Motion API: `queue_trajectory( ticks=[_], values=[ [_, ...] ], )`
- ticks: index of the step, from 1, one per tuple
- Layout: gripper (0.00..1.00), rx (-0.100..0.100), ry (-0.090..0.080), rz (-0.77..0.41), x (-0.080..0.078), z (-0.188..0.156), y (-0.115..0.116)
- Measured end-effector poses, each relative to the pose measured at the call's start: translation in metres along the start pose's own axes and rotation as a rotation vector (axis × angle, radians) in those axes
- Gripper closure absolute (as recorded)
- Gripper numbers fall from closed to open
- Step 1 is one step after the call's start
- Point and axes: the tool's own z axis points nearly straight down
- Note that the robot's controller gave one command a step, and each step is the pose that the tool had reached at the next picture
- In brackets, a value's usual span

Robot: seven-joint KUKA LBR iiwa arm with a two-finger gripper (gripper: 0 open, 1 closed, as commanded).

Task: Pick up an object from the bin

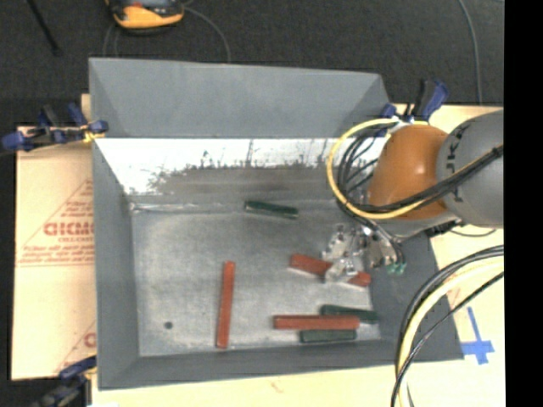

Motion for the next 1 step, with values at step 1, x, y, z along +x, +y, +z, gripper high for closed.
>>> queue_trajectory(
  ticks=[1],
  values=[
    [1.00,0.000,-0.001,-0.001,-0.0002,-0.0001,0.0001]
  ],
)
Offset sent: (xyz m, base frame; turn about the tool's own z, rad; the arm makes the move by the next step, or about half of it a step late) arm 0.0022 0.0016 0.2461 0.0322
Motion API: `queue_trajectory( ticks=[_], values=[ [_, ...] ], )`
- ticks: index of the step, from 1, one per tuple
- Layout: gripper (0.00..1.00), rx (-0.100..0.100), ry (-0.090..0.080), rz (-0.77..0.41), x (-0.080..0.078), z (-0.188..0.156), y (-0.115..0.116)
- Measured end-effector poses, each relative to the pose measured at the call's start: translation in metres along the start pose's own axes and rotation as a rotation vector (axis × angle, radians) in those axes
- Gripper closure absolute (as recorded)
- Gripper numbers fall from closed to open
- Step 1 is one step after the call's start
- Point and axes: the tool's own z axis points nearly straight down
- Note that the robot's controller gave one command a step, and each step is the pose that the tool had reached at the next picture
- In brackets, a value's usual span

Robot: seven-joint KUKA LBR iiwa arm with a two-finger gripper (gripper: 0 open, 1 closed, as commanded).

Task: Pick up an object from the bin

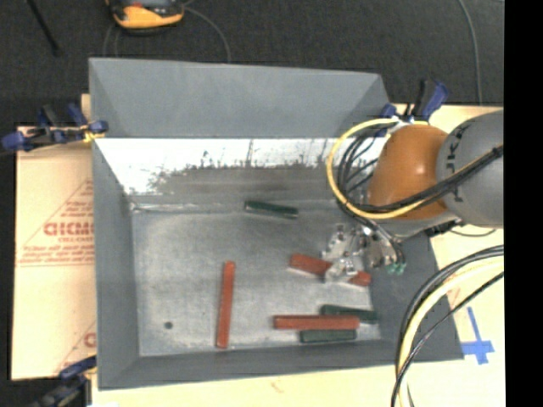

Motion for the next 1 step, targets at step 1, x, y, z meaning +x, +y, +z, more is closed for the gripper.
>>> queue_trajectory(
  ticks=[1],
  values=[
    [1.00,0.000,-0.009,0.023,-0.0001,-0.1954,-0.0003]
  ],
)
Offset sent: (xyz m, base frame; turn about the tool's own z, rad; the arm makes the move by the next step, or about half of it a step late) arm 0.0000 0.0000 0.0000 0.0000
